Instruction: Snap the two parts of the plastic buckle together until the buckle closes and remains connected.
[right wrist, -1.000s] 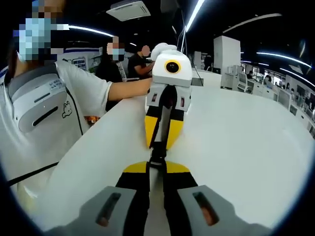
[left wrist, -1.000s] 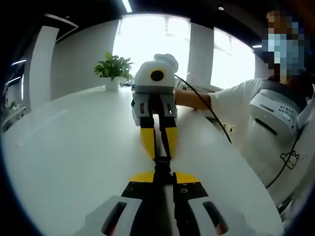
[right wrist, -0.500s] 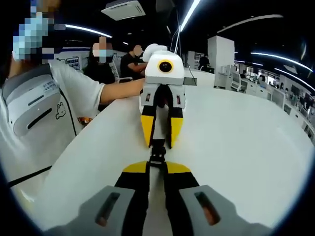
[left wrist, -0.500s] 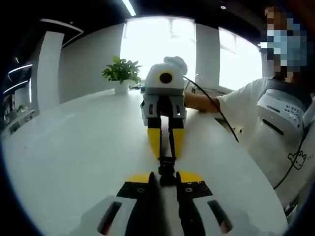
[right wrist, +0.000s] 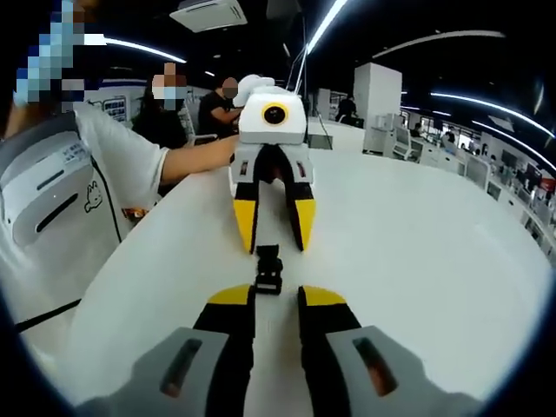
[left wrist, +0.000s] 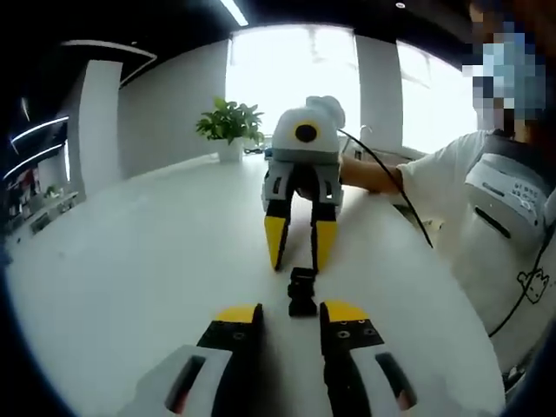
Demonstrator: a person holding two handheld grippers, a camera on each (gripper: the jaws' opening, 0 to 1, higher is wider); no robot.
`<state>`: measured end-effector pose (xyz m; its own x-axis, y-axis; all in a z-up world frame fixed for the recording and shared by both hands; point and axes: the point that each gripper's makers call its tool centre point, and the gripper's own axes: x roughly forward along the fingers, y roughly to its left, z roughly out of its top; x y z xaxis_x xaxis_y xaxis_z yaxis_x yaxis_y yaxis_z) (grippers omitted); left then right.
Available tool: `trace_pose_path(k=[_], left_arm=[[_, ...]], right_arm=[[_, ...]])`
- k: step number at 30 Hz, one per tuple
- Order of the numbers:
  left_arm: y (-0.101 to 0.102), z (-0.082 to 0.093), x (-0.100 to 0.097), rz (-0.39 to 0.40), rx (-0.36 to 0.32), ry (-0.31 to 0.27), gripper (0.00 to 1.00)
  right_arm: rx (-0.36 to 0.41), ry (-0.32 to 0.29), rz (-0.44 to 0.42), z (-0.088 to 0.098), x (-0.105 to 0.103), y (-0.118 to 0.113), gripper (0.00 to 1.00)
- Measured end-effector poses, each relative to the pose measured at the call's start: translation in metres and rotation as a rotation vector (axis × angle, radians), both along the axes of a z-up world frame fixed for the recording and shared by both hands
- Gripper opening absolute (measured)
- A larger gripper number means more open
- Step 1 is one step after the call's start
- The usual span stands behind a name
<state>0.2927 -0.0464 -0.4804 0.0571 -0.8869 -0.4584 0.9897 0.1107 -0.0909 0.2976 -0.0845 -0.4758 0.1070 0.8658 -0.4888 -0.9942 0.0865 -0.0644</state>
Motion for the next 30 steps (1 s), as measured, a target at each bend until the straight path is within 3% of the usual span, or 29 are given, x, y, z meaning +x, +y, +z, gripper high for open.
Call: trace_pose_path(k=[6, 10, 16, 21, 30], left_arm=[[-0.0018, 0.0055, -0.0043, 0.019, -0.020, 0.018, 0.26], [-0.0033, 0.0008, -0.0086, 0.019, 0.006, 0.010, 0.24], [-0.0021, 0.0009, -0.0078, 0.031, 0.016, -0.008, 0.21], [0.0035, 0.0001, -0.0033, 0.037, 0.013, -0.025, 0.12], [0.0033, -0.0005, -0.0024, 0.011, -0.002, -0.028, 0.11]], right_arm=[[0.015, 0.016, -0.043, 0.0001, -0.0014, -0.0004, 0.18], [0.031, 0.031, -0.055, 0.0002, -0.0025, 0.0017, 0.18], [0.026, 0.014, -0.052, -0.0001, -0.0033, 0.0028, 0.17], [0.038, -0.011, -0.028, 0.0002, -0.0073, 0.0041, 0.11], [0.034, -0.069, 0.019, 0.0017, -0.0082, 0.0038, 0.10]])
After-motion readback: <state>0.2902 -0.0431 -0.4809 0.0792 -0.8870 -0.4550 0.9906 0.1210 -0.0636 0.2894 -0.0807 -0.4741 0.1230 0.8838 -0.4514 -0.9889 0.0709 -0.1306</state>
